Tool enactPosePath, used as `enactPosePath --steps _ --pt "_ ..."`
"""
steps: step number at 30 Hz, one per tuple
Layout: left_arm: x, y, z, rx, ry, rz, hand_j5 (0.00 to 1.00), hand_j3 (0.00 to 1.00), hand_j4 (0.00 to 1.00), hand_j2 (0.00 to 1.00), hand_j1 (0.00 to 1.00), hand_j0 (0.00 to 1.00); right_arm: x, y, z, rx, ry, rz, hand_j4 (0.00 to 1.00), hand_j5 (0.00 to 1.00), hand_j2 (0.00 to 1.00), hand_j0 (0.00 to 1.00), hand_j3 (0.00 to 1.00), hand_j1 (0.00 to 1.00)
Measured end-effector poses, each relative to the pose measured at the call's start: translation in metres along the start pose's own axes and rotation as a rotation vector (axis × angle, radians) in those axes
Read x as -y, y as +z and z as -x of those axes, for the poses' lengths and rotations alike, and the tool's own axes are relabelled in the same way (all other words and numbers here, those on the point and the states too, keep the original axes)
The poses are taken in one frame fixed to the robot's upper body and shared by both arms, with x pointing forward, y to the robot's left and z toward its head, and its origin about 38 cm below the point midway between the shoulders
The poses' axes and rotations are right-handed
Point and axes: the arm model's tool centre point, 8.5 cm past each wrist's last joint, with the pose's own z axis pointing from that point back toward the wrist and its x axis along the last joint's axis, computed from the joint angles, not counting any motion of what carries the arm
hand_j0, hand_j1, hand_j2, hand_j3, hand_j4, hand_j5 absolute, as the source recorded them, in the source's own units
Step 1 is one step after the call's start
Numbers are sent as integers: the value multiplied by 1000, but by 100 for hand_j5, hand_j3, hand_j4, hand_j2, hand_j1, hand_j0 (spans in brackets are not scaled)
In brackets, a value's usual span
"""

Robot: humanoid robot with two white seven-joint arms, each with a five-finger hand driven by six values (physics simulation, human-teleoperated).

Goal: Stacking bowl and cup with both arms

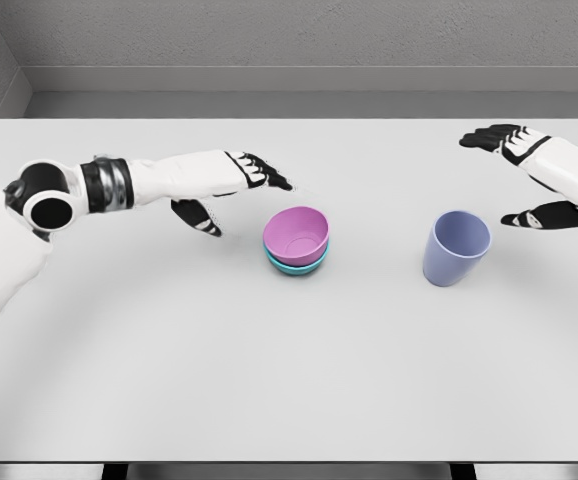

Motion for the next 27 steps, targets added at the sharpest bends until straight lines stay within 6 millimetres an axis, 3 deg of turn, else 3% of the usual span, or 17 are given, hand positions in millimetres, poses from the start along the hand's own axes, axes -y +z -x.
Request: enactPosePath --steps 5,8,11,16,18,20,27 --pt "9 70 36 -114 88 -8 100 100 100 100 100 100 8 2 -4 9 29 -82 100 100 100 100 100 100" --pt "12 105 54 -180 130 -10 100 100 100 100 100 100 32 9 -2 -15 100 -204 100 100 100 100 100 100" --pt "26 131 64 -230 176 4 100 100 100 100 100 100 53 10 -4 -22 161 -270 100 100 100 100 100 100" --pt "48 169 73 -299 244 13 100 100 100 100 100 100 62 -2 -20 20 206 -306 100 100 100 100 100 100" --pt "44 180 77 -320 249 -8 100 100 100 100 100 100 69 -16 -24 16 213 -308 100 100 100 100 100 100" --pt "41 186 79 -331 251 -20 100 100 100 100 100 100 58 -25 -23 -6 182 -338 100 100 100 100 100 100" --pt "40 191 80 -342 250 -24 100 100 100 100 100 100 37 -32 -24 -17 144 -392 100 100 100 100 100 100"
